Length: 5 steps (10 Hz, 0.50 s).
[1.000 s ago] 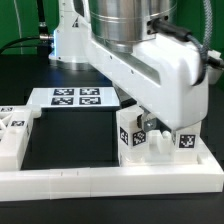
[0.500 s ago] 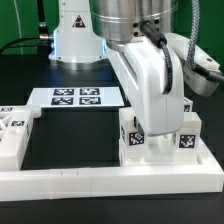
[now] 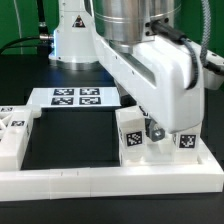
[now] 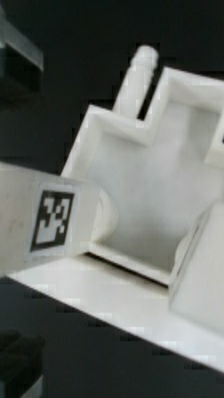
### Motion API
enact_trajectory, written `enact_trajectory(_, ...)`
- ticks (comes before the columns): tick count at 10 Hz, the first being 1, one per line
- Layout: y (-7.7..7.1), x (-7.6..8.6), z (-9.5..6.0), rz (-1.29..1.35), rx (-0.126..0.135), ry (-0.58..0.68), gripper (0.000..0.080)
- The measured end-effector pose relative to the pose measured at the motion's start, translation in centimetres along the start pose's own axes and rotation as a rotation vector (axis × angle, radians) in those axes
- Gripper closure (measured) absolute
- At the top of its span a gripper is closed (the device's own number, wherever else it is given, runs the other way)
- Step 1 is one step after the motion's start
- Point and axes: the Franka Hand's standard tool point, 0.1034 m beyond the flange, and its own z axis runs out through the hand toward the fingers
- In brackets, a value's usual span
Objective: Assemble chair
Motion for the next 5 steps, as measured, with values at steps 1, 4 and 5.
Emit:
enact_trajectory(1, 0.06, 0.05, 0.06, -0.128, -0.008, 0.010, 0.0157)
enact_trajectory(4, -0.15, 0.53, -0.03, -0.400, 0.003, 0.025, 0.0150)
enact_trajectory(5, -0.05, 0.89, -0.10, -0.494, 0.003, 0.025, 0.0150)
